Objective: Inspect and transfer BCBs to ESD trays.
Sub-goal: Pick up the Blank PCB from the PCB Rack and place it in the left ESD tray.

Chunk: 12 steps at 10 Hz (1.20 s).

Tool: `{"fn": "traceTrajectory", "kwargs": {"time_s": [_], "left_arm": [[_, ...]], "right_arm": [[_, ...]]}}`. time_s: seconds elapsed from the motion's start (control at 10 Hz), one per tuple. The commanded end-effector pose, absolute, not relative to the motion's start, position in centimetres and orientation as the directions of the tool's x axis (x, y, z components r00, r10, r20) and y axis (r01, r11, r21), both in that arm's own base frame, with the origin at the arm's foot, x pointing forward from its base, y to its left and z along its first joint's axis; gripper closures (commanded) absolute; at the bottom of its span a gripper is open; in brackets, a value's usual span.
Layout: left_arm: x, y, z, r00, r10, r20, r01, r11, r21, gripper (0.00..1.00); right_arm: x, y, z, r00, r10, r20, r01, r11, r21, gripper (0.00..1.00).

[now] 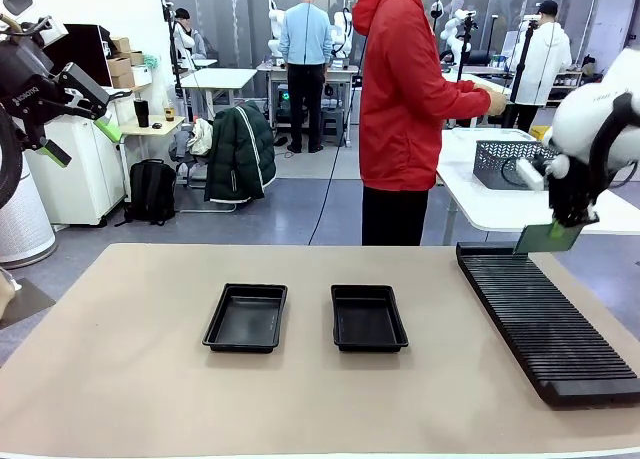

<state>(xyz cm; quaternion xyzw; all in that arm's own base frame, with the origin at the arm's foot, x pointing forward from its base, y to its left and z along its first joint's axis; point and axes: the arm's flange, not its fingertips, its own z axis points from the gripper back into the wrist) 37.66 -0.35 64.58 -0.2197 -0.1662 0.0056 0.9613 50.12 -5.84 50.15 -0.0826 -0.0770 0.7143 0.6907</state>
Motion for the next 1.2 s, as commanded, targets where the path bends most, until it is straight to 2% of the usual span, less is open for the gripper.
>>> {"fn": "traceTrajectory", "kwargs": {"time_s": [0.0, 0.2, 0.6, 1.0, 1.1], "left_arm": [[37.7, -0.2, 64.3, 0.941, 0.09, 0.325, 0.061, 0.902, -0.428, 0.0], [37.7, -0.2, 64.3, 0.941, 0.09, 0.325, 0.061, 0.902, -0.428, 0.0], [37.7, -0.2, 64.3, 0.941, 0.09, 0.325, 0.061, 0.902, -0.428, 0.0], [37.7, -0.2, 64.3, 0.941, 0.09, 0.325, 0.061, 0.902, -0.428, 0.0], [37.7, -0.2, 64.3, 0.941, 0.09, 0.325, 0.061, 0.902, -0.428, 0.0]], "right_arm": [[50.0, -5.8, 54.2, -0.002, 0.999, -0.037, -0.984, -0.009, -0.178, 1.0], [49.7, -6.3, 58.7, 0.01, 1.0, 0.014, -0.988, 0.012, -0.156, 1.0], [50.2, -6.9, 64.0, 0.008, 0.998, 0.061, -0.993, 0.015, -0.114, 1.0], [50.1, -7.5, 67.1, 0.03, 0.996, 0.08, -0.991, 0.04, -0.124, 1.0], [49.5, -7.2, 66.0, 0.013, 0.999, 0.041, -0.991, 0.019, -0.13, 1.0]]}}
